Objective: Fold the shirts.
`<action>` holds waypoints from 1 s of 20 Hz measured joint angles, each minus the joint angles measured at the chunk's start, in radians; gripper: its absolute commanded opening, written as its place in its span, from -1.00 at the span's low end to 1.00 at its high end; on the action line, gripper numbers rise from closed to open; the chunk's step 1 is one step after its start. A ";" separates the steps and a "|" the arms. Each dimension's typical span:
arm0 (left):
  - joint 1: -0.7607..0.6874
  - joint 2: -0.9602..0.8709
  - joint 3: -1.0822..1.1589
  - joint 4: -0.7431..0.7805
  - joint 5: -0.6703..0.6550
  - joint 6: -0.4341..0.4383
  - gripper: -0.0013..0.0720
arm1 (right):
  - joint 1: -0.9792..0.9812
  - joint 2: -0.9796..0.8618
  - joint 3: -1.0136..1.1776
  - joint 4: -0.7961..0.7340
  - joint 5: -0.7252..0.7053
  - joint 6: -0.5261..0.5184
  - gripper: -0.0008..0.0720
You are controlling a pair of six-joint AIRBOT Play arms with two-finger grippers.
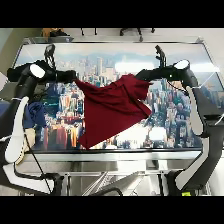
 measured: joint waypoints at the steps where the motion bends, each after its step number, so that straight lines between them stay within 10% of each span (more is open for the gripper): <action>1: 0.013 -0.024 -0.001 0.000 -0.001 0.003 -0.93 | -0.017 -0.002 0.000 -0.009 0.032 0.019 0.01; 4: 0.046 -0.062 -0.001 0.000 -0.008 0.003 -0.93 | -0.069 0.018 -0.033 -0.051 0.156 0.082 -0.36; 8: 0.090 -0.071 0.002 0.004 -0.053 0.011 -0.93 | -0.098 0.126 -0.245 -0.082 0.262 0.122 -0.36; 9: 0.098 -0.071 0.003 0.003 -0.071 0.014 -0.93 | -0.102 0.166 -0.319 -0.090 0.270 0.124 -0.31; 11: 0.112 -0.072 0.004 0.004 -0.105 0.021 -0.93 | -0.106 0.268 -0.491 -0.110 0.260 0.131 0.41; 20: 0.124 -0.072 0.005 0.004 -0.143 0.030 -0.93 | 0.010 0.560 -1.059 -0.078 -0.140 0.161 0.44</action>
